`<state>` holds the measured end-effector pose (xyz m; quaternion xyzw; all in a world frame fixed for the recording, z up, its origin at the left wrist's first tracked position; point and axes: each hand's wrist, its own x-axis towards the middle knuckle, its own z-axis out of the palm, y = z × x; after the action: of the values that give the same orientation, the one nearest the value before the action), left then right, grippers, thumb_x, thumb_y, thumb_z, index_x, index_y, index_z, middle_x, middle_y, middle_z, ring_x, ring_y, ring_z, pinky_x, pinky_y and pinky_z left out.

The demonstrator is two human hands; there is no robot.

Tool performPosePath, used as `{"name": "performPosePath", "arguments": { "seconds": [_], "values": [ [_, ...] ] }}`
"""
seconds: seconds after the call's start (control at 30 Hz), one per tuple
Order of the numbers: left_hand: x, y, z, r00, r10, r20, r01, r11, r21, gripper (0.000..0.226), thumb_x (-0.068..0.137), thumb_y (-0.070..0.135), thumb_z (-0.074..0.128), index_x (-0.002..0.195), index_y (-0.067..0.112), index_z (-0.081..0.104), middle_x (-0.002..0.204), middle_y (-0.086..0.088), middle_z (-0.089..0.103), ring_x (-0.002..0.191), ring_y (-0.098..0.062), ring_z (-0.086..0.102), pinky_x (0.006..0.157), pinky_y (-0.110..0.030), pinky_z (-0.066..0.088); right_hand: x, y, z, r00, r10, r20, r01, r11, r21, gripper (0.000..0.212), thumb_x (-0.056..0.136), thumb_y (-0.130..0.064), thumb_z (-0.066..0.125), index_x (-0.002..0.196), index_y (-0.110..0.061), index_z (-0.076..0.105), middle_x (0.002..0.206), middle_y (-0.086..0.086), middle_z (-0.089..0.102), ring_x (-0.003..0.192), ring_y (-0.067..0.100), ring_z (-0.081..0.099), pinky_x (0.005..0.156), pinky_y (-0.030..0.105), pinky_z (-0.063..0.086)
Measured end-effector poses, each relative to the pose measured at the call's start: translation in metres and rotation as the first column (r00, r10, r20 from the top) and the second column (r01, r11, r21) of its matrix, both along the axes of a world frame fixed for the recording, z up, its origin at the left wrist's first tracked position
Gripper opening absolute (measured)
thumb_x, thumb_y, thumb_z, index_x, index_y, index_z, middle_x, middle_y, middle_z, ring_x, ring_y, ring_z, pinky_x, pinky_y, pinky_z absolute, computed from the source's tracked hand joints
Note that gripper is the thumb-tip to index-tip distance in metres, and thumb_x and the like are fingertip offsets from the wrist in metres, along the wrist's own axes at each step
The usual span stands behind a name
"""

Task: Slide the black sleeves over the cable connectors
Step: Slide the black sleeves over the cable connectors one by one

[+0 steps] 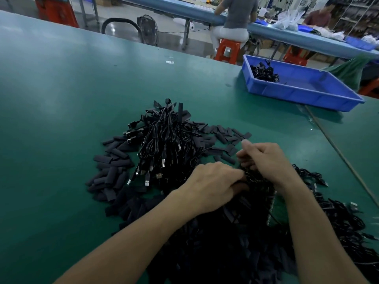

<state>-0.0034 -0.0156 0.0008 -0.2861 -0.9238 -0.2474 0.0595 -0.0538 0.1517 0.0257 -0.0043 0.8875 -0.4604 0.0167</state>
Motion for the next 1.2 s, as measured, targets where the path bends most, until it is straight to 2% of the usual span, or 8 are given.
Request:
{"name": "performPosePath", "arguments": {
  "seconds": [0.27,0.4,0.57,0.67,0.73,0.9,1.03,1.2],
  "values": [
    [-0.016,0.001,0.016,0.993,0.085,0.078,-0.113,0.841,0.529,0.015,0.103,0.024,0.056,0.097,0.012,0.061,0.076,-0.005,0.068,0.061,-0.024,0.063,0.06,-0.045,0.053,0.01,0.011,0.035,0.97,0.24,-0.03,-0.242,0.964,-0.107,0.069,0.077,-0.082,0.056,0.091,-0.019,0.079,0.085,0.002,0.078,0.077,0.015,0.073,0.078,0.035,0.052],
    [-0.028,0.002,0.037,0.979,0.202,-0.022,-0.143,0.763,0.63,0.016,0.102,0.02,0.057,0.09,0.01,0.059,0.068,-0.001,0.062,0.06,-0.018,0.059,0.06,-0.042,0.05,0.011,0.01,0.038,0.958,0.203,-0.204,-0.231,0.964,-0.128,0.029,0.082,-0.053,0.073,0.083,-0.025,0.077,0.078,0.002,0.076,0.069,0.015,0.071,0.069,0.034,0.056],
    [-0.032,0.005,0.055,0.969,0.245,-0.041,-0.142,0.685,0.715,0.015,0.102,0.019,0.06,0.094,0.006,0.062,0.075,-0.004,0.068,0.065,-0.022,0.068,0.064,-0.045,0.055,0.01,0.003,0.049,0.908,0.152,-0.389,-0.225,0.963,-0.148,0.011,0.09,-0.029,0.067,0.084,-0.02,0.066,0.067,-0.007,0.072,0.054,0.002,0.063,0.052,0.012,0.045],
    [-0.034,0.009,0.066,0.981,0.192,0.021,-0.129,0.571,0.811,0.008,0.1,0.019,0.063,0.104,0.013,0.06,0.089,-0.001,0.07,0.065,-0.01,0.072,0.061,-0.036,0.061,0.006,0.002,0.057,0.854,0.085,-0.514,-0.154,0.984,-0.093,0.015,0.095,-0.019,0.067,0.081,-0.024,0.063,0.064,-0.014,0.068,0.051,0.001,0.056,0.051,0.015,0.045],
    [-0.038,0.008,0.07,0.986,0.132,0.098,-0.156,0.561,0.813,0.021,0.097,0.026,0.067,0.112,0.02,0.054,0.097,0.004,0.069,0.068,-0.006,0.071,0.061,-0.029,0.061,0.004,0.003,0.063,0.815,0.027,-0.579,-0.123,0.984,-0.128,0.02,0.096,-0.016,0.066,0.082,-0.03,0.061,0.064,-0.019,0.066,0.053,-0.001,0.057,0.053,0.014,0.046],
    [-0.044,0.005,0.046,0.949,-0.032,0.312,-0.149,0.83,0.537,0.061,0.078,0.054,0.081,0.122,0.025,0.051,0.103,0.009,0.067,0.089,-0.006,0.067,0.083,-0.033,0.059,0.0,-0.002,0.075,0.744,-0.048,-0.667,-0.161,0.955,-0.248,0.011,0.096,-0.028,0.062,0.086,-0.034,0.061,0.065,-0.016,0.064,0.056,0.004,0.055,0.055,0.024,0.048],
    [-0.044,0.019,0.02,0.897,-0.133,0.422,-0.218,0.697,0.683,0.06,0.071,0.045,0.089,0.12,0.027,0.06,0.101,0.009,0.066,0.092,-0.009,0.066,0.082,-0.026,0.054,-0.004,-0.016,0.075,0.788,-0.018,-0.616,-0.202,0.937,-0.286,0.012,0.096,-0.033,0.063,0.083,-0.031,0.063,0.065,-0.011,0.064,0.056,0.008,0.056,0.055,0.026,0.049],
    [-0.045,0.027,0.001,0.889,-0.194,0.415,-0.233,0.588,0.774,0.02,0.078,0.042,0.084,0.081,0.032,0.067,0.077,0.015,0.069,0.076,-0.006,0.067,0.072,-0.025,0.05,-0.009,-0.031,0.075,0.861,0.0,-0.509,-0.237,0.885,-0.401,0.016,0.096,-0.025,0.065,0.081,-0.023,0.063,0.061,-0.009,0.061,0.053,0.009,0.052,0.051,0.021,0.045]
  ]
}}
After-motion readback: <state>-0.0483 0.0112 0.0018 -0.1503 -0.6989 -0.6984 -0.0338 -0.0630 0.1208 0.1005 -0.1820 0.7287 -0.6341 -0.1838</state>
